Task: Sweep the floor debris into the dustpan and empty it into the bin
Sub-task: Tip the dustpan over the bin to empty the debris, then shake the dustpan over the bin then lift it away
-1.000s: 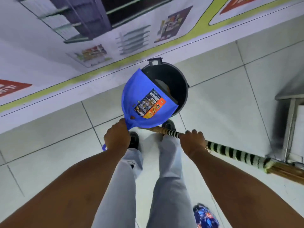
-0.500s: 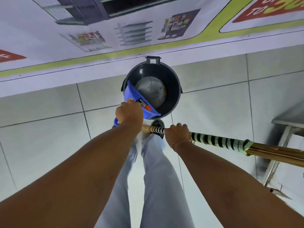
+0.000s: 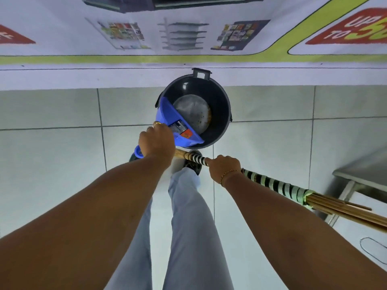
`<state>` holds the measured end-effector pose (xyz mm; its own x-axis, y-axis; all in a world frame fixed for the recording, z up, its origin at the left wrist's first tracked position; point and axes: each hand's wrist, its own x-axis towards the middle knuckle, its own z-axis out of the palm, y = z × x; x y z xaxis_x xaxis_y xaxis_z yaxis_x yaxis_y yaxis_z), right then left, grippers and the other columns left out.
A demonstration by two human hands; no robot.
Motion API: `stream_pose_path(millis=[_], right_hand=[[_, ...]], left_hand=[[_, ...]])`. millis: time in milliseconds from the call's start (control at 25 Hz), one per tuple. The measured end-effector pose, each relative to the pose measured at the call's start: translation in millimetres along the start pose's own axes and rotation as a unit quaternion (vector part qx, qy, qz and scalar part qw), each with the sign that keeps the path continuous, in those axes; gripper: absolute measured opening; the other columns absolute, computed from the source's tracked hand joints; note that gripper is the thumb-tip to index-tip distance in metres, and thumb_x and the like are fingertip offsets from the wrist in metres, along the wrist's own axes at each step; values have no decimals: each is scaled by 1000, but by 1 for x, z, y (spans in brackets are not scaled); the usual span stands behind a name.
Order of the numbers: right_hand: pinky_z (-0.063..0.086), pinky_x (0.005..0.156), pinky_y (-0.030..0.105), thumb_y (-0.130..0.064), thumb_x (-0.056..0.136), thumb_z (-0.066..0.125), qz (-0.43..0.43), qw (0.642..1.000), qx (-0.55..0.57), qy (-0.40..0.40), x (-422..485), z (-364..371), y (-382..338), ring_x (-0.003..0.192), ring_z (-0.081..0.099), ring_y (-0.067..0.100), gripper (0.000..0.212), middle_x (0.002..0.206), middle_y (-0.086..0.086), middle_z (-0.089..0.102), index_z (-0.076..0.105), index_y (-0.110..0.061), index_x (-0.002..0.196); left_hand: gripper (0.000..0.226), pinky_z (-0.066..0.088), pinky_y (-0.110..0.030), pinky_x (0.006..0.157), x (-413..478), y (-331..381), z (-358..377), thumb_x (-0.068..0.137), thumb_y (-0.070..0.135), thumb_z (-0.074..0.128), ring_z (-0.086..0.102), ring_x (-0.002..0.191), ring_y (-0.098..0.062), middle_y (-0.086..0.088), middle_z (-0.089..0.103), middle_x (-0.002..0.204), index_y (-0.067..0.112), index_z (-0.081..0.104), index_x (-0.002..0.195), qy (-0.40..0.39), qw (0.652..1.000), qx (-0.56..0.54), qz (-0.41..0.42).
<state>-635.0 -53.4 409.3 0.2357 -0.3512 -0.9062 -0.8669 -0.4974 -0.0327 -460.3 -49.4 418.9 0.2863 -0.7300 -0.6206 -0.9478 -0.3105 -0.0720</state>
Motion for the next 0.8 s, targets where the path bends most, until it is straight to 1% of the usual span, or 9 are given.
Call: stream_pose_path(millis=[80, 160, 240, 320, 440, 520, 600, 680, 800], right_hand=[[45, 92, 41, -17, 94, 41, -14, 999, 0, -31, 2, -7, -8, 118, 54, 34, 52, 129, 14, 51, 31, -25, 144], [47, 91, 42, -14, 91, 46, -26, 999, 1, -40, 5, -14, -25, 117, 55, 35, 52, 129, 15, 50, 34, -17, 141], [47, 91, 41, -12, 90, 47, -21, 999, 17, -36, 8, -21, -51, 117, 56, 34, 48, 129, 13, 53, 39, -13, 138], [46, 93, 41, -14, 90, 47, -26, 999, 16, -26, 14, -28, -88, 118, 55, 34, 48, 130, 10, 53, 40, -18, 137], [46, 94, 43, -17, 90, 44, -33, 999, 8, -13, 35, -48, -171, 117, 54, 34, 49, 128, 8, 51, 37, -26, 138], [45, 92, 43, -16, 90, 46, -13, 999, 30, 7, 59, -62, -232, 117, 54, 33, 47, 127, 10, 49, 39, -21, 136], [47, 94, 42, -15, 88, 49, 3, 998, 56, 32, 88, -75, -288, 118, 53, 30, 41, 127, 11, 50, 45, -12, 129], [48, 93, 40, -14, 88, 50, 6, 995, 72, 69, 125, -92, -333, 118, 53, 28, 36, 126, 10, 52, 50, -10, 123], [49, 88, 38, -14, 90, 47, -17, 989, 55, 134, 180, -121, -376, 114, 56, 27, 32, 119, 7, 60, 54, -15, 122]], left_hand=[[27, 43, -39, 80, 0, -17, 9, 90, 16, 47, 59, 97, -33, -16, 59, 108, 2, 49, 113, 43, 996, -74, -11], [26, 42, -43, 83, -3, -45, 19, 92, 19, 46, 58, 96, -38, -20, 59, 107, 1, 49, 111, 88, 986, -142, -23], [23, 43, -47, 84, -7, -82, 28, 88, 10, 52, 57, 90, -43, -24, 60, 103, -1, 51, 108, 122, 973, -196, -33], [25, 43, -49, 85, -8, -126, 31, 82, 0, 56, 57, 88, -45, -27, 58, 102, -4, 52, 107, 136, 955, -255, -62], [33, 43, -51, 86, -4, -210, 29, 79, -12, 48, 54, 97, -46, -30, 53, 110, -7, 50, 111, 133, 915, -356, -134], [40, 42, -49, 86, 3, -269, 32, 72, -18, 44, 52, 101, -45, -28, 51, 114, -8, 49, 111, 121, 883, -409, -193], [37, 45, -47, 81, 5, -330, 42, 64, -19, 46, 54, 96, -45, -26, 51, 109, -3, 49, 98, 125, 843, -450, -266], [31, 47, -49, 76, 16, -391, 63, 61, -19, 49, 55, 86, -45, -26, 50, 103, 3, 45, 84, 131, 811, -473, -320], [29, 50, -57, 71, 36, -456, 108, 59, -17, 48, 54, 81, -50, -33, 52, 100, -4, 47, 85, 120, 782, -469, -392]])
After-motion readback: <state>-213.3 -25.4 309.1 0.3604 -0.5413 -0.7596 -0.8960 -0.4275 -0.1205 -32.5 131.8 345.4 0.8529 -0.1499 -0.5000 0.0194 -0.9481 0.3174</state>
